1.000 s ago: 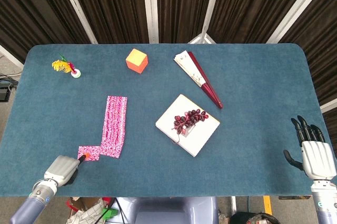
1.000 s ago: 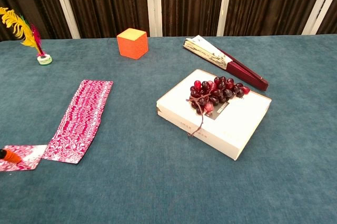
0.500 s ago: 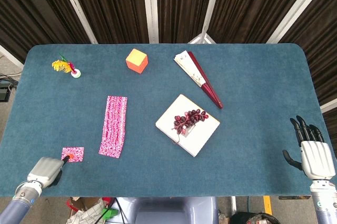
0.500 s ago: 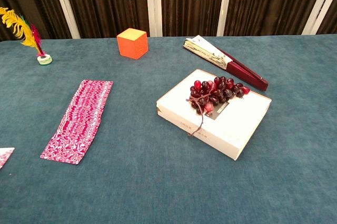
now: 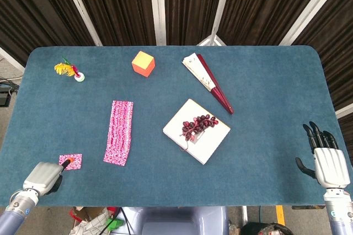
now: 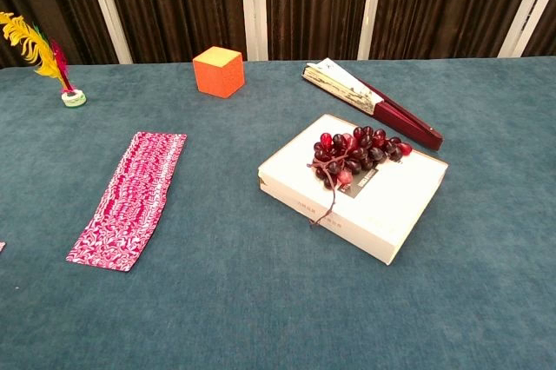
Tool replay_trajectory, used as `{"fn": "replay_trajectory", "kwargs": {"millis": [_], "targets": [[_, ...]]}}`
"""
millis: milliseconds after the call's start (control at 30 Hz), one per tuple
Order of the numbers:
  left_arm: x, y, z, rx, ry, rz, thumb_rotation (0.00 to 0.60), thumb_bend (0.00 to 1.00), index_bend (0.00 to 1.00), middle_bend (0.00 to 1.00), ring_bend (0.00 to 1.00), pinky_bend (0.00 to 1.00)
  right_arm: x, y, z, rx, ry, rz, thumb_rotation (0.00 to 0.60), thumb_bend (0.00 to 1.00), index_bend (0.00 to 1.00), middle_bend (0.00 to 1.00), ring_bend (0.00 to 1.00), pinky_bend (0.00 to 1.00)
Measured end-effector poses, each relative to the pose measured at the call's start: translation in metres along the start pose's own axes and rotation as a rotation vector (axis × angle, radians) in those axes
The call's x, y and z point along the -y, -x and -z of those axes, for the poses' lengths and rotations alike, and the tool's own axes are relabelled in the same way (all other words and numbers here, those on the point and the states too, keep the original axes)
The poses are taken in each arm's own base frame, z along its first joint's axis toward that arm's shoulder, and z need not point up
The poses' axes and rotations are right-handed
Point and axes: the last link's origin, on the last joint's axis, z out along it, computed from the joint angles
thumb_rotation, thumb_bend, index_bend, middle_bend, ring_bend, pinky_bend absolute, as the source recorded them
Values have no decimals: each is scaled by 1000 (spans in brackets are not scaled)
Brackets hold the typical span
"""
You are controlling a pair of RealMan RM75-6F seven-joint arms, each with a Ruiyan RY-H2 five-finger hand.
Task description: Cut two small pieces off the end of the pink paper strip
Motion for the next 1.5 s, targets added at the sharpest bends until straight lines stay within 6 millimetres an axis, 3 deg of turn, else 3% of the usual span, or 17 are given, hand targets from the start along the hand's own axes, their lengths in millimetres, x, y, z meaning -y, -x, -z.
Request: {"fn": "replay_trajectory", "kwargs": {"millis": [300, 800, 1500], "targets": [[-22, -29, 11, -153, 138, 74, 600, 918, 142, 899, 765, 732, -2, -2, 0, -5, 5, -9, 600, 323, 0, 5, 174, 130], [-62, -26, -28, -56, 208, 59, 600, 918, 111, 900, 766, 734, -5, -3, 1, -10, 14, -15, 600, 324, 0, 6, 174, 129], [-88, -18, -57, 28, 195, 13, 600, 918, 110, 900, 766, 734, -10, -6, 0, -18, 28, -30, 600, 323, 0, 5, 174, 129]]}}
